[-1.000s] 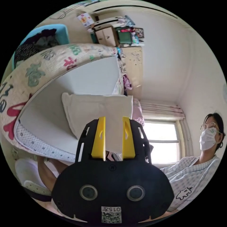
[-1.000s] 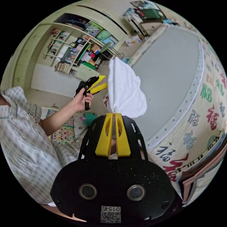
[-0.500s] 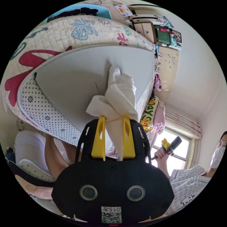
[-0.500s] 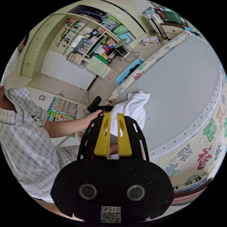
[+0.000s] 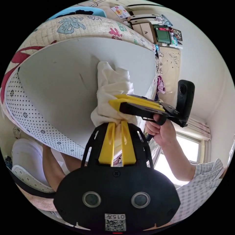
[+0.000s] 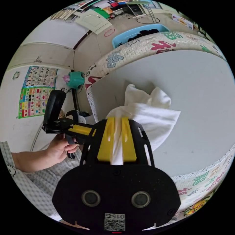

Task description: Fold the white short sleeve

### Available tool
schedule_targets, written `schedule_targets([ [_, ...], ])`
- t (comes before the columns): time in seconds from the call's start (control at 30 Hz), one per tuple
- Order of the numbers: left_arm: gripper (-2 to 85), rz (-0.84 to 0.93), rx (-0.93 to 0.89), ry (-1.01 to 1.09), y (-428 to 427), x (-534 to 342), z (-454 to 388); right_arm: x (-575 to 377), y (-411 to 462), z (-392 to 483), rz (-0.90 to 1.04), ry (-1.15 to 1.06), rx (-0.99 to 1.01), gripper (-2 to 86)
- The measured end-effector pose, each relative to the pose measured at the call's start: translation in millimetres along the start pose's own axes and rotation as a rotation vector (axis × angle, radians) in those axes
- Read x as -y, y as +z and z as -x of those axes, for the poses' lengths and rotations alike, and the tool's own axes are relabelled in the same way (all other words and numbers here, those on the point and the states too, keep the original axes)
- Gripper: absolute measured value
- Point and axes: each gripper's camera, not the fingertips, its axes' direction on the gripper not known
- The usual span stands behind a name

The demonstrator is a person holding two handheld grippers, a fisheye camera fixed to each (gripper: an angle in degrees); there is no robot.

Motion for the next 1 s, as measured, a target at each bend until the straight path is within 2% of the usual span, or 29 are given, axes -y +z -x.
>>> schedule_targets([
  [0.03, 2.4, -0.02, -0.012, -0.002, -4.0, -2.2, -0.6, -4.2, -11.5, -3.6, -0.031, 0.024, 0.025, 1.7],
  [0.1, 1.6, -0.12, -0.01, -0.007, -23.1, -8.0, -7.3, -33.4, -75.3, -24.7, -0.241, 0.134, 0.162, 0.5],
  [0.13, 1.1, -0.211, 0.01, 0.031, -42.2, -11.9, -20.1, -42.2, -93.7, -30.3, -0.303, 0.153, 0.188, 0.3],
  [0.23, 0.5, -0.319, 0.053, 0.21, -82.4, -22.4, -74.0, -85.3, -193.9, -45.3, -0.546, 0.175, 0.168, -0.1],
  [0.3, 0.3, -0.299, 0.064, 0.337, -94.4, -33.1, -111.9, -131.3, -265.9, -45.0, -0.731, 0.164, 0.169, -0.2],
  [0.4, 0.1, -0.161, 0.071, 0.503, -82.8, -55.7, -166.3, -198.3, -316.6, -47.6, -0.884, 0.221, 0.138, -0.1],
  [0.47, -0.1, -0.03, 0.097, 0.581, -55.3, -68.7, -189.4, -236.1, -323.4, -58.9, -0.913, 0.32, 0.063, 0.0],
  [0.53, -0.4, 0.159, 0.116, 0.65, -0.8, -81.0, -200.9, -266.2, -314.0, -82.8, -0.858, 0.456, -0.017, 0.3],
  [0.6, -0.4, 0.306, 0.087, 0.683, 48.9, -87.5, -193.9, -299.9, -285.6, -121.2, -0.722, 0.689, -0.123, 0.8],
  [0.67, -0.1, 0.507, 0.07, 0.629, 98.8, -89.6, -180.0, -323.1, -266.6, -133.6, -0.677, 0.815, -0.123, 1.3],
  [0.73, 0.3, 0.627, -0.06, 0.573, 126.2, -87.5, -173.8, -338.1, -253.4, -125.1, -0.694, 0.829, -0.096, 2.3],
  [0.8, 0.9, 0.591, -0.05, 0.59, 123.4, -78.4, -176.3, -345.0, -233.1, -105.1, -0.693, 0.806, -0.069, 3.8],
  [0.87, 2.4, 0.533, 0.072, 0.609, 114.9, -58.0, -176.5, -342.3, -214.0, -90.0, -0.688, 0.789, -0.018, 4.3],
  [0.93, 4.8, 0.395, 0.222, 0.578, 95.0, -16.5, -168.3, -331.5, -195.1, -72.7, -0.701, 0.753, 0.042, 4.6],
  [1.0, 6.0, 0.288, 0.297, 0.539, 79.9, 19.1, -160.3, -304.8, -173.5, -50.1, -0.697, 0.7, 0.102, 5.0],
])
